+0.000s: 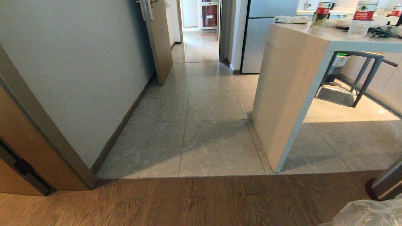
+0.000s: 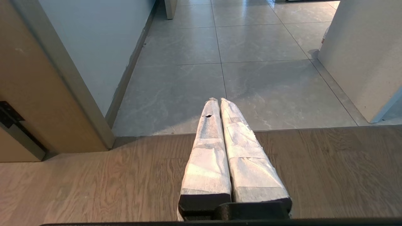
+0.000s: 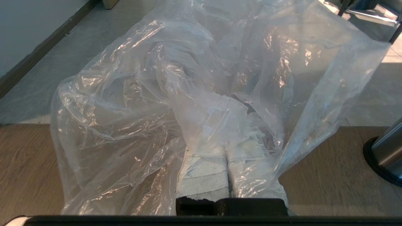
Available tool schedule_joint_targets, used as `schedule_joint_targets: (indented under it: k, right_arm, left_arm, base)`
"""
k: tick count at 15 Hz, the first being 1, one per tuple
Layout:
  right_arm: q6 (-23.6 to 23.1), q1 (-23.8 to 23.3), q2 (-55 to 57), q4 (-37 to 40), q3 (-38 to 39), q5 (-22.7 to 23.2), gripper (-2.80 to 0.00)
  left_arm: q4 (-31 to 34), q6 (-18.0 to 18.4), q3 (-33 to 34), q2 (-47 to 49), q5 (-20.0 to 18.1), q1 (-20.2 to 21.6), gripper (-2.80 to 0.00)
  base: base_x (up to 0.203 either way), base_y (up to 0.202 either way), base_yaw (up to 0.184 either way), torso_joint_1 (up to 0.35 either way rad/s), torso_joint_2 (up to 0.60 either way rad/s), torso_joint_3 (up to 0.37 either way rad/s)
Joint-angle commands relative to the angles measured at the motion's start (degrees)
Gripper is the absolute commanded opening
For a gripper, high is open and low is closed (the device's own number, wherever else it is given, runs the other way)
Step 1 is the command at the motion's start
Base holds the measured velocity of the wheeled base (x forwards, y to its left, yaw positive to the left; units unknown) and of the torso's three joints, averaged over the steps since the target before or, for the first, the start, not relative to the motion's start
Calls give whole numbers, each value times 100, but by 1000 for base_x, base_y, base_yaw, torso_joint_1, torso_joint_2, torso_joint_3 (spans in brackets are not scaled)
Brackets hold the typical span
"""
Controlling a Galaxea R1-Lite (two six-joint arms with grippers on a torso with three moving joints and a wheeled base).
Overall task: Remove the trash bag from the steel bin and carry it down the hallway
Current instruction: Put the trash bag at the door
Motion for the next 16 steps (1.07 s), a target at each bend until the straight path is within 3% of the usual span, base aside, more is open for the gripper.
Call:
schedule_joint_targets:
  k: [1,7,16]
  right_arm:
    - [-4,4,9,-2,9,0,-280]
    - [-4,4,9,-2,9,0,-280]
    - [-4,4,9,-2,9,0,-280]
  left_arm:
    - [1,-2,0,1,2,0,-280]
    - [1,-3,0,1,2,0,-280]
    - [1,-21,0,1,2,0,-280]
  base:
    - [0,0,0,0,0,0]
    - [20,0,0,0,0,1]
    - [188,0,1,2,3,4]
